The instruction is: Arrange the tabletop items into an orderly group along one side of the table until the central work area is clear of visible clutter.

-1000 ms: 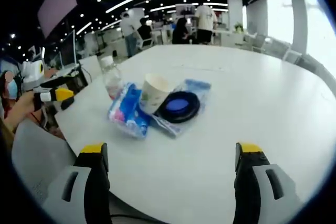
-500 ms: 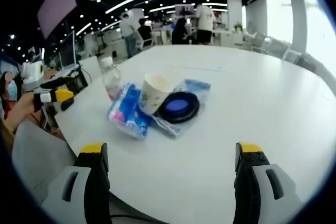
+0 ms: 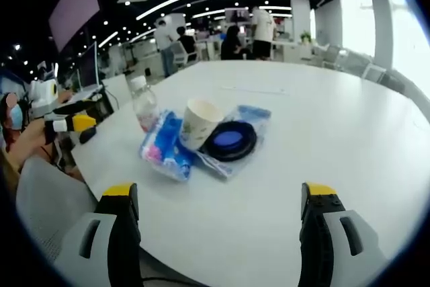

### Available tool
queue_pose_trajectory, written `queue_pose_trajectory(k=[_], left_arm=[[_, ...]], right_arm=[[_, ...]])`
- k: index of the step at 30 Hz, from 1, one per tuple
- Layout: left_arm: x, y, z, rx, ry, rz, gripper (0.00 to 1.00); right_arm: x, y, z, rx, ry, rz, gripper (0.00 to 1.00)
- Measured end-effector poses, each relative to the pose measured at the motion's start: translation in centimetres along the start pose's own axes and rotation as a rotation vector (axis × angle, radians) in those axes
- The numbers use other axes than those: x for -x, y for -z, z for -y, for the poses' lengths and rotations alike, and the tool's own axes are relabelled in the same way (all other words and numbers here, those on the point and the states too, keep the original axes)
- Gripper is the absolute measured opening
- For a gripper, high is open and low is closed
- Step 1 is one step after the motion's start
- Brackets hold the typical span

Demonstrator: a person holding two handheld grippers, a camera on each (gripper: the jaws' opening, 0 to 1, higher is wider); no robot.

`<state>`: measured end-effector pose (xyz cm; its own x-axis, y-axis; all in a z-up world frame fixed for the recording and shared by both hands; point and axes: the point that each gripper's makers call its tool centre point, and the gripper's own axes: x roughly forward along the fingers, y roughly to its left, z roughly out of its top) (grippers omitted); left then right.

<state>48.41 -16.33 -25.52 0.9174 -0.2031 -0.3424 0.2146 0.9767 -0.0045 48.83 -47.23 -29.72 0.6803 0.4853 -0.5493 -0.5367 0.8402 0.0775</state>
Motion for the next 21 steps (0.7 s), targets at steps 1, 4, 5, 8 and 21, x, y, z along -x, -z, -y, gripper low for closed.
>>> queue_pose_trajectory(k=[1, 4, 5, 8, 21], left_arm=[[0.0, -0.1, 0.0, 0.005, 0.002, 0.003, 0.99], [-0.3, -0.4, 0.1, 0.011, 0.018, 0.001, 0.98], [-0.4, -0.6, 0.2, 0.011, 0.022, 0.004, 0.98], [-0.9, -1.4, 0.4, 0.009, 0.040, 0.019, 0.97], [-3.9, -4.2, 2.3, -0.003, 0.152, 0.049, 0.89]], right_arm=[[0.0, 0.0, 0.0, 0.000, -0.001, 0.002, 1.00], [0.0, -0.1, 0.0, -0.001, -0.004, 0.009, 0.99], [0.0, -0.2, 0.0, 0.001, -0.006, 0.013, 0.99], [0.0, -0.4, -0.1, -0.001, -0.010, 0.024, 0.99], [0.0, -0.8, -0.5, -0.002, -0.027, 0.047, 0.99]])
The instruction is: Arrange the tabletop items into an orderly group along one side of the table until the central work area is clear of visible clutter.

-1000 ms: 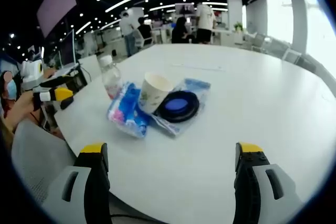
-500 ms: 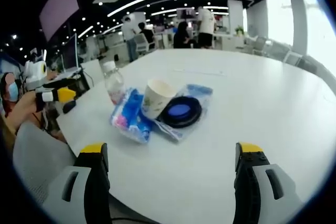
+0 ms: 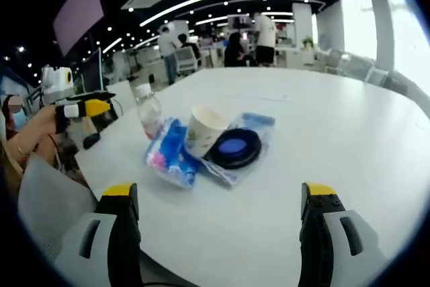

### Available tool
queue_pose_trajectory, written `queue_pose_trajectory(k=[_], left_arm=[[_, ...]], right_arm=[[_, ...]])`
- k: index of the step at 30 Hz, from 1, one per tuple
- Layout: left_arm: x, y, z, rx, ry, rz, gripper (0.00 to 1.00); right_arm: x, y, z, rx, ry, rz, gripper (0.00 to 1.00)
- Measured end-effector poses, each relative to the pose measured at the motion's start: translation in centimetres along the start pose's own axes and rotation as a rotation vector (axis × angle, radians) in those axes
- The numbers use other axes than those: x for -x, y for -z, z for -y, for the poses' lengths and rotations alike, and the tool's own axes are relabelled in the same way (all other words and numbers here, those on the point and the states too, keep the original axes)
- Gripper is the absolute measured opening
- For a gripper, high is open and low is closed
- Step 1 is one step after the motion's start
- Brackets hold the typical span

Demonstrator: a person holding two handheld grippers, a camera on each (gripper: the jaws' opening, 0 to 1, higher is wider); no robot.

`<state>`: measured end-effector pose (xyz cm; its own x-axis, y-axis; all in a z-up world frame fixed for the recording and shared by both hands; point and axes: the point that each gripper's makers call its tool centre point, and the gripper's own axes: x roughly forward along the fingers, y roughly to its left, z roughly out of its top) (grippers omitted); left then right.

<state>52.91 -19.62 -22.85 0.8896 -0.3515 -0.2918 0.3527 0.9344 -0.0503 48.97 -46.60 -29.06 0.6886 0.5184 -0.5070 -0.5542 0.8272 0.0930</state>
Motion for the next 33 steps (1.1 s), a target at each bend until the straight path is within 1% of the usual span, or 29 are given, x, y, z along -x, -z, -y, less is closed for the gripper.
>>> queue_pose_trajectory(k=[3, 6, 8, 10, 12, 14, 16, 18, 20, 21, 22, 24, 26, 27, 28, 29, 31, 32, 33], left_arm=[[-1.0, -0.9, 0.6, -0.014, 0.034, 0.022, 0.85], [-1.8, -1.1, 1.0, -0.029, 0.051, 0.024, 0.84], [-2.4, -1.0, 1.5, -0.039, 0.079, 0.017, 0.79], [-2.8, -1.3, 1.9, -0.043, 0.101, 0.024, 0.73], [-3.0, -1.8, 2.3, -0.049, 0.122, 0.053, 0.72], [-3.4, -1.9, 2.5, -0.045, 0.138, 0.051, 0.71], [-3.9, -1.5, 2.6, -0.050, 0.155, 0.034, 0.65], [-4.2, -1.6, 2.6, -0.057, 0.170, 0.041, 0.57], [-4.4, -2.0, 2.7, -0.058, 0.185, 0.070, 0.53], [-4.6, -2.0, 2.6, -0.048, 0.187, 0.070, 0.50], [-4.7, -2.0, 2.5, -0.033, 0.189, 0.069, 0.46], [-4.9, -1.7, 2.5, -0.026, 0.217, 0.057, 0.36], [-5.1, -1.6, 2.6, -0.059, 0.229, 0.052, 0.35], [-5.2, -1.7, 2.5, -0.070, 0.229, 0.061, 0.35], [-5.2, -1.7, 2.8, -0.080, 0.251, 0.062, 0.36], [-5.4, -1.6, 2.9, -0.070, 0.256, 0.055, 0.35], [-5.6, -1.3, 3.0, -0.057, 0.269, 0.044, 0.25], [-5.7, -1.2, 3.1, -0.053, 0.283, 0.038, 0.22], [-5.8, -1.1, 3.2, -0.053, 0.284, 0.036, 0.21]], right_arm=[[-0.1, 0.0, -0.1, 0.002, -0.006, 0.002, 0.99], [-0.1, 0.2, -0.1, 0.010, -0.007, -0.007, 0.99], [-0.1, 0.2, 0.0, 0.011, -0.006, -0.008, 0.99], [-0.1, 0.1, 0.0, 0.011, -0.005, -0.005, 0.99], [-0.1, 0.1, 0.0, 0.008, -0.006, -0.006, 0.99], [-0.1, 0.2, 0.0, 0.006, -0.008, -0.007, 0.99], [-0.1, 0.2, 0.0, 0.008, -0.007, -0.009, 0.99], [-0.1, 0.2, 0.0, 0.004, -0.006, -0.013, 0.99], [-0.1, 0.3, 0.0, 0.000, -0.004, -0.014, 0.99], [-0.1, 0.3, 0.0, -0.002, -0.002, -0.016, 0.99], [-0.2, 0.3, 0.0, -0.001, -0.003, -0.015, 0.99], [-0.2, 0.2, -0.1, -0.003, -0.010, -0.014, 0.99], [-0.2, 0.2, -0.2, -0.011, -0.015, -0.009, 0.99], [-0.2, 0.2, -0.1, -0.013, -0.010, -0.009, 0.99], [-0.2, 0.1, 0.0, -0.011, -0.006, -0.008, 0.99], [-0.2, 0.2, 0.2, -0.012, 0.003, -0.010, 1.00], [-0.1, 0.2, 0.3, -0.017, 0.009, -0.012, 1.00], [-0.1, 0.2, 0.3, -0.020, 0.010, -0.011, 0.99], [-0.1, 0.2, 0.4, -0.025, 0.013, -0.010, 0.99]])
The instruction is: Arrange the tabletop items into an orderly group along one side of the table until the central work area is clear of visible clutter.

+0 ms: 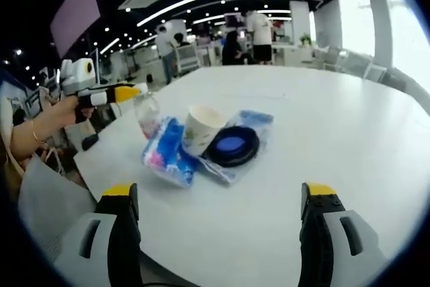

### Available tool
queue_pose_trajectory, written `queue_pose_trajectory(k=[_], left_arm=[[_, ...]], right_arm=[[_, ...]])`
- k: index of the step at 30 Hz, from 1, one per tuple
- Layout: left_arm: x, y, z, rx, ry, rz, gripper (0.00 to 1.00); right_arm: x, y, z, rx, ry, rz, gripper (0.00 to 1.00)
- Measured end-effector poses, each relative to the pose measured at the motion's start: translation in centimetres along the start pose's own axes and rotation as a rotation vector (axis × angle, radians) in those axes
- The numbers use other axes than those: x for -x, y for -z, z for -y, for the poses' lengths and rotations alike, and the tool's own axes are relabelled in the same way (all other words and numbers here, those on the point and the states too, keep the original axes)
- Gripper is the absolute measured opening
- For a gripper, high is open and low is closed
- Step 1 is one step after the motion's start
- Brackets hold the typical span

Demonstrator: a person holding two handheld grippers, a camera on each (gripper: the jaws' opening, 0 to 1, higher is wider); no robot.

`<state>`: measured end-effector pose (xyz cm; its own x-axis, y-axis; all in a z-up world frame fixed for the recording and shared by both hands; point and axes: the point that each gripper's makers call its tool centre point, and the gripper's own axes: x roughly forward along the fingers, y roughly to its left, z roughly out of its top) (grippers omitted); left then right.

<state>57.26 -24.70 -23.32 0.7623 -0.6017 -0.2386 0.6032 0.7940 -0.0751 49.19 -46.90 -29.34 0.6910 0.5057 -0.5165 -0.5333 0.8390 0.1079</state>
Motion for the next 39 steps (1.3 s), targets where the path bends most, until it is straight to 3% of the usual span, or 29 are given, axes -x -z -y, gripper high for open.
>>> queue_pose_trajectory(k=[11, 18, 25, 31, 39], left_arm=[[-0.2, 0.0, -0.5, 0.010, 0.034, 0.025, 0.20], [0.0, 0.0, 0.0, -0.016, 0.101, 0.022, 0.20], [0.0, 0.1, 0.5, -0.058, 0.232, 0.010, 0.20], [0.0, 0.1, 0.8, -0.167, 0.323, -0.005, 0.20], [-0.2, 0.3, 0.8, -0.216, 0.401, -0.010, 0.20]], right_arm=[[0.0, 0.5, 0.1, -0.002, 0.017, -0.025, 0.99], [0.0, 0.5, 0.1, -0.014, 0.016, -0.023, 0.99], [-0.1, 1.1, 0.2, -0.019, 0.018, -0.052, 0.99], [-0.1, 0.9, 0.1, -0.020, 0.016, -0.047, 0.99], [-0.3, 0.8, -0.9, -0.016, -0.038, -0.040, 0.99]])
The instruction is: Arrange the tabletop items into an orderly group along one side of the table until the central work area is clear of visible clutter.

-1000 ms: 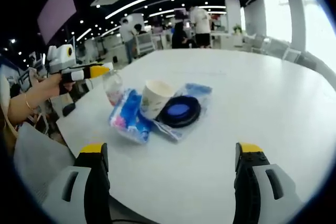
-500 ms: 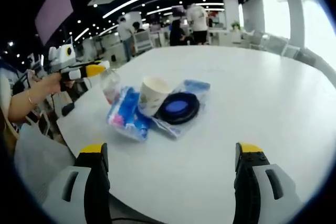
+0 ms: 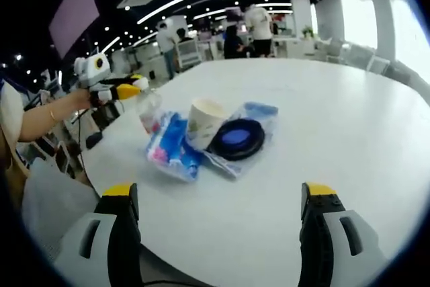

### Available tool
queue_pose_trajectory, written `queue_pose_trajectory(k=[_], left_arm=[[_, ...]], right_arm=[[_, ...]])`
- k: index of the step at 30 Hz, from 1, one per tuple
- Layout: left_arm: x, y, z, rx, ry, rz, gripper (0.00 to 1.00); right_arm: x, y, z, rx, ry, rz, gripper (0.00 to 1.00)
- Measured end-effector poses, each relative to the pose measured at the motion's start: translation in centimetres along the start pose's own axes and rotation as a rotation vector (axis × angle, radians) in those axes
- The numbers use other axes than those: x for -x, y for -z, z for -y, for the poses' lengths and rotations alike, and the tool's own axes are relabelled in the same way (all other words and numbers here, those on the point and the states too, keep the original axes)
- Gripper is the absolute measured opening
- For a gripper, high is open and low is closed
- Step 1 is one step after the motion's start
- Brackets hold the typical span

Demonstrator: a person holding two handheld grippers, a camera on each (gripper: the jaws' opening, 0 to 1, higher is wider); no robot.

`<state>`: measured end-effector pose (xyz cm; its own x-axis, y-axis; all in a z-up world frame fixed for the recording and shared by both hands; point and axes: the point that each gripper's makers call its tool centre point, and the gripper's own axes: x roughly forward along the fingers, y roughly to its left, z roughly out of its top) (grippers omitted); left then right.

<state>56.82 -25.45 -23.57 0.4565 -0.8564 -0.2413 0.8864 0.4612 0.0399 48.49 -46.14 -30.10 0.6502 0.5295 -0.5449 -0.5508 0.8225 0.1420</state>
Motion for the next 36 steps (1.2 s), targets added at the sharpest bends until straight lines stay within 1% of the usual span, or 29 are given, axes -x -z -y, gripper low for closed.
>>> queue_pose_trajectory(k=[1, 2, 3, 5, 7, 10, 13, 17, 19, 21, 23, 26, 27, 28, 30, 32, 33, 34, 36], left_arm=[[0.0, -0.1, 0.0, -0.011, 0.006, 0.005, 0.20], [0.0, 0.0, 0.1, -0.019, 0.014, 0.001, 0.20], [0.0, 0.0, 0.0, -0.034, 0.018, 0.000, 0.20], [0.0, 0.2, 0.1, -0.050, 0.037, -0.002, 0.20], [0.0, 0.2, 0.0, -0.045, 0.051, 0.001, 0.20], [-0.1, 0.3, -0.1, -0.047, 0.080, -0.002, 0.20], [-0.1, 0.3, 0.0, -0.055, 0.101, -0.008, 0.20], [-0.2, 0.4, 0.0, -0.059, 0.151, -0.009, 0.20], [-0.2, 0.4, -0.2, -0.058, 0.152, -0.013, 0.20], [-0.2, 0.4, 0.2, -0.070, 0.170, -0.014, 0.20], [-0.1, 0.4, 0.2, -0.071, 0.171, -0.010, 0.20], [-0.1, 0.4, -0.1, -0.051, 0.162, 0.001, 0.21], [-0.1, 0.4, -0.3, -0.030, 0.148, 0.002, 0.21], [-0.1, 0.4, -0.2, -0.036, 0.151, 0.001, 0.21], [-0.1, 0.5, -0.1, -0.022, 0.122, -0.010, 0.25], [-0.1, 1.0, -0.4, -0.027, 0.088, -0.037, 0.31], [-0.1, 1.0, -0.4, -0.025, 0.080, -0.036, 0.34], [0.0, 0.9, -0.6, -0.002, 0.059, -0.026, 0.38], [0.1, 0.2, -0.9, 0.052, 0.024, 0.018, 0.42]], right_arm=[[-0.1, 0.0, -0.3, -0.001, -0.016, -0.001, 1.00], [-0.2, -0.1, -0.8, -0.025, -0.043, 0.007, 0.99], [-0.3, -0.1, -1.0, -0.028, -0.054, 0.009, 0.99], [-0.3, -0.1, -1.3, -0.007, -0.065, 0.013, 0.99], [-0.5, 0.2, -1.6, 0.011, -0.073, -0.004, 1.00], [-0.6, 0.5, -1.7, 0.019, -0.076, -0.021, 1.00], [-0.5, 0.4, -1.5, 0.011, -0.069, -0.015, 0.99], [-0.5, 0.4, -1.1, 0.003, -0.055, -0.011, 0.99], [-0.5, 0.6, -1.0, -0.001, -0.050, -0.018, 0.99], [-0.6, 0.8, -1.0, -0.003, -0.051, -0.025, 1.00], [-0.7, 1.0, -1.0, 0.001, -0.051, -0.033, 1.00], [-0.7, 1.1, -1.1, -0.001, -0.054, -0.043, 1.00], [-0.7, 1.2, -1.0, -0.002, -0.052, -0.044, 1.00], [-0.7, 1.2, -1.0, -0.001, -0.051, -0.046, 0.99], [-0.7, 1.0, -0.9, -0.010, -0.047, -0.039, 0.99], [-0.6, 0.9, -0.9, -0.011, -0.047, -0.033, 0.99], [-0.6, 0.8, -0.8, -0.013, -0.041, -0.028, 0.99], [-0.5, 0.7, -0.7, -0.013, -0.038, -0.025, 0.99], [-0.5, 0.5, -0.6, -0.020, -0.038, -0.017, 0.99]])
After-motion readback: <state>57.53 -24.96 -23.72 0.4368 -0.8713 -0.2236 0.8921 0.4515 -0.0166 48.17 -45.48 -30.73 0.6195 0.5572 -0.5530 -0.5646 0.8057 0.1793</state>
